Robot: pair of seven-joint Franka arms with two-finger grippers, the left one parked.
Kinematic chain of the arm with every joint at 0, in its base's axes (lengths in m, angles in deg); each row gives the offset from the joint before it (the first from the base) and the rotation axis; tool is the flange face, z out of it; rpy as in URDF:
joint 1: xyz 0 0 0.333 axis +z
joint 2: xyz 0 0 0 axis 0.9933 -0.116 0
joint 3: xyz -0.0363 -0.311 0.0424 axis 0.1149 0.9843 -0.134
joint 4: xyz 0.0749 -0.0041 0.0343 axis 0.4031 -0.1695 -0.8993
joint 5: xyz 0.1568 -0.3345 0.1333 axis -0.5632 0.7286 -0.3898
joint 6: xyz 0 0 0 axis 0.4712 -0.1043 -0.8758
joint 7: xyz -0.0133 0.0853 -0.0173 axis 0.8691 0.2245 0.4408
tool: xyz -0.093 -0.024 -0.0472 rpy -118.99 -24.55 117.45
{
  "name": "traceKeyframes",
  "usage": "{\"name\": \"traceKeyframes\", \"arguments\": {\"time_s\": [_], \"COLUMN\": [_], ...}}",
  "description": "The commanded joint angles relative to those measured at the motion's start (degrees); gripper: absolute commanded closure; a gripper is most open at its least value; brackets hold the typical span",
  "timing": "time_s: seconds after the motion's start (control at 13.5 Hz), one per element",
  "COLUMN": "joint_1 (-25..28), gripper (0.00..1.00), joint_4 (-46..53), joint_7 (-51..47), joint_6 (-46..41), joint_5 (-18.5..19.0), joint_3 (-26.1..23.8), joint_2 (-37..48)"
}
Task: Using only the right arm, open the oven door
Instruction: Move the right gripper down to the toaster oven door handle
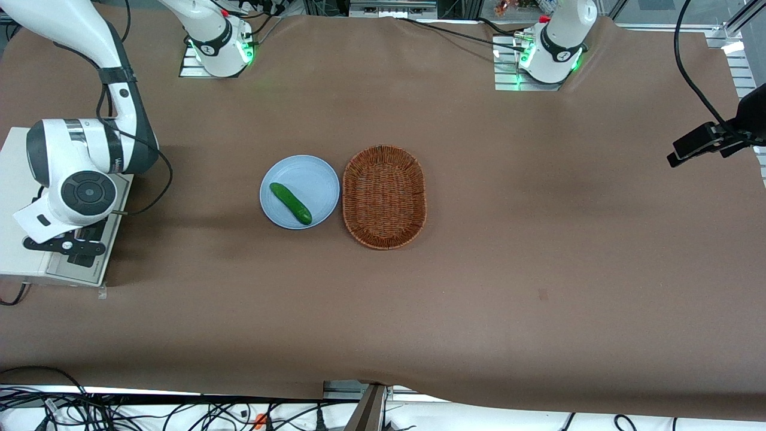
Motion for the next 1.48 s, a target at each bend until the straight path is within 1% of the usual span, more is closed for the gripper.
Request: {"name": "traceKeyframes", "arguments": {"time_s": [0.0,0.3,0.52,0.74,0.89,1.04,1.41], "joint_1": [0.12,0.21,0.12,0.39,0.74,0.83,1.27], "gripper": [1.00,1.00,1.00,1.00,1.00,1.00,1.00], "joint_4": [-3.56,-4.79,-6.90,-8.22,-8.22,-8.14,-7.96], "joint_7": [-1.34,-4.67,-5.20,-9.76,-10.21,-10.30,-10.83], "joint_6": [3.81,4.53,8.21,8.48,8.74,9.71,16.11], "joint_5": [1.21,1.13,1.04,0.60,-0.27,-1.94,-2.30], "joint_3": [1.26,1.27,1.35,0.92,0.39,-0.49,-0.67], "joint_2": [1.69,1.42,0.99,0.98,0.90,0.11,-4.19]}}
